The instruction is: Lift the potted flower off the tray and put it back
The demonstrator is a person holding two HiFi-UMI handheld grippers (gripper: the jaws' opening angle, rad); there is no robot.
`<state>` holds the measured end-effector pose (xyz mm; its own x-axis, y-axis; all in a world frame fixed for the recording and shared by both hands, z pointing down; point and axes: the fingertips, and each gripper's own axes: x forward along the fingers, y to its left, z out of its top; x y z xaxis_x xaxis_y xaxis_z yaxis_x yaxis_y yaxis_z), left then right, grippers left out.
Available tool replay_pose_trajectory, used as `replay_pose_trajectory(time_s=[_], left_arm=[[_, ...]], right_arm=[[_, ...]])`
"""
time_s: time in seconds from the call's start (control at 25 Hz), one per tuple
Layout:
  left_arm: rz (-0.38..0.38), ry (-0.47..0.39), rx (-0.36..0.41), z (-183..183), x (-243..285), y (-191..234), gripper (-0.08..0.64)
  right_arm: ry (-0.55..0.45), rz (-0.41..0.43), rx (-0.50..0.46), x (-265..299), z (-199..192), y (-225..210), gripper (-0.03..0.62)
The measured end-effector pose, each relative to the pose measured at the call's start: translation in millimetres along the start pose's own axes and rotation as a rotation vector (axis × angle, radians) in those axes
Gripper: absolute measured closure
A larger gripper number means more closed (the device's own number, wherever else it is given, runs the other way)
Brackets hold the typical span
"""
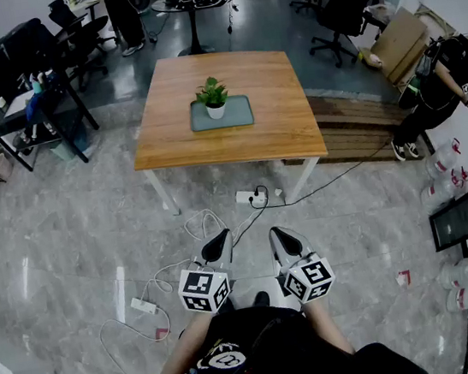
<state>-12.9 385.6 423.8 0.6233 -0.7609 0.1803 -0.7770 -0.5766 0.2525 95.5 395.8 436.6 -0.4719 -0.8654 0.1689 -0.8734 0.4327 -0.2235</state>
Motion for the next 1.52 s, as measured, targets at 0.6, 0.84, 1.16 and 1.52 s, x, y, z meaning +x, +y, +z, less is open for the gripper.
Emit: replay_pose_trajectory(time_s=[0.6,0.84,1.16,1.52], left_arm=[[0.019,-0.001,0.000,2,2,12,0.561],[0.031,0.004,-0.014,-2,-1,29,0.561],[0.049,0.002,-0.035,0,-11,72,0.561],[0.101,0.037,-0.080,-12,5,116,0.561]], right_arm=[[0.007,-0.002,-0.006,7,1,-1,0.592],[0.005,-0.013,0.037,15,-6,-7,0.591],[0.035,-0.049,0.044,35,-12,-2,0.591],[0.102,-0.055,0.088,65,-35,-17,0.591]])
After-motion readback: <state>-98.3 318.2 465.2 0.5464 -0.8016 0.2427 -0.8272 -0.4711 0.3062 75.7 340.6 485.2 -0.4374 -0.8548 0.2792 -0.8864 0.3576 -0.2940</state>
